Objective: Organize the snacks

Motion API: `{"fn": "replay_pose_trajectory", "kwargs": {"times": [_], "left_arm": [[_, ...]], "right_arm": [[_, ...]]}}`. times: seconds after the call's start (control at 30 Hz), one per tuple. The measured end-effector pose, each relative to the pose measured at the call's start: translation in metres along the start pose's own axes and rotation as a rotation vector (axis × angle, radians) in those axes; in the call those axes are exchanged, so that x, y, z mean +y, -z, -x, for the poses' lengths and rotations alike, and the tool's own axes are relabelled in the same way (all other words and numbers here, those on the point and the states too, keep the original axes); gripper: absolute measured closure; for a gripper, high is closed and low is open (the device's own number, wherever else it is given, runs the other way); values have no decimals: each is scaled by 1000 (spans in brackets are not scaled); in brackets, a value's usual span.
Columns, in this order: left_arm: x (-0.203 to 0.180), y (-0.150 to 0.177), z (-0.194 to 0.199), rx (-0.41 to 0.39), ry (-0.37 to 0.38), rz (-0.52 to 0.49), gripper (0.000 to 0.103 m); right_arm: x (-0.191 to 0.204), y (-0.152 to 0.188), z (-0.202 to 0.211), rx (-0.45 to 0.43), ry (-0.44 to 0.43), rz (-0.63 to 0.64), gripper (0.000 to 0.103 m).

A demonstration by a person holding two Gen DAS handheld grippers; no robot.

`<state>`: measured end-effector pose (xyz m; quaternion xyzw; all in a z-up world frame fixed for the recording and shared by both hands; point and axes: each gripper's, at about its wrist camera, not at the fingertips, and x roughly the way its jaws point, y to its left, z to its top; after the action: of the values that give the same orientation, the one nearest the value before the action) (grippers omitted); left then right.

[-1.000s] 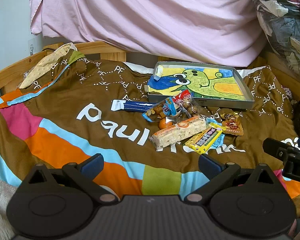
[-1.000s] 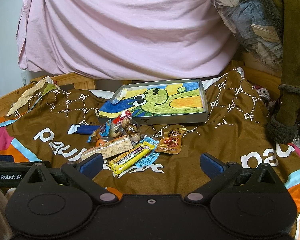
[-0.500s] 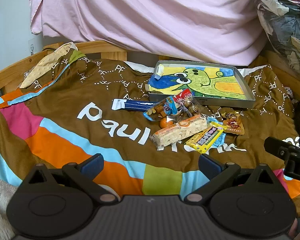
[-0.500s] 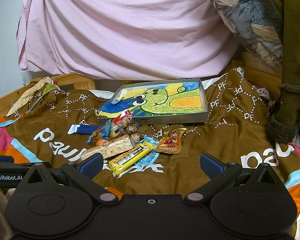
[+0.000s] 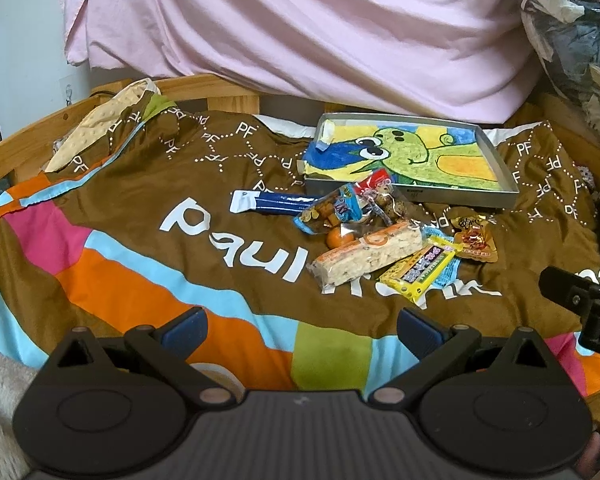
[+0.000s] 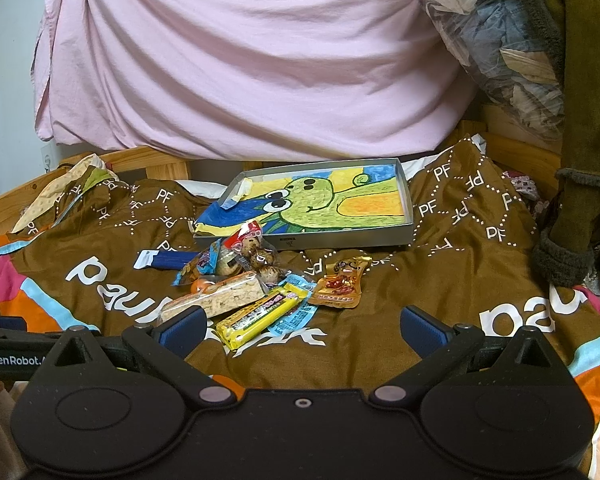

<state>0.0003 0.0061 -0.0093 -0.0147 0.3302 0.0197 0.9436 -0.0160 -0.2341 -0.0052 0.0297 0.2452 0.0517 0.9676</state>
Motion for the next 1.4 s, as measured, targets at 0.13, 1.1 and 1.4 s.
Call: {"fn": "replay_pose_trajectory", "kwargs": {"times": [0.13, 1.1, 1.4], "left_arm": [[-2, -2, -3, 33, -13, -8, 0], [-16, -90, -156, 200, 300, -344, 0], [-14, -84, -193, 267, 388, -397, 13]], "right_arm": [[0, -2, -2, 5, 6, -7, 1], [-5, -35, -146, 263, -215, 173, 4], [-3, -22, -188, 402, -296, 59, 22]]}}
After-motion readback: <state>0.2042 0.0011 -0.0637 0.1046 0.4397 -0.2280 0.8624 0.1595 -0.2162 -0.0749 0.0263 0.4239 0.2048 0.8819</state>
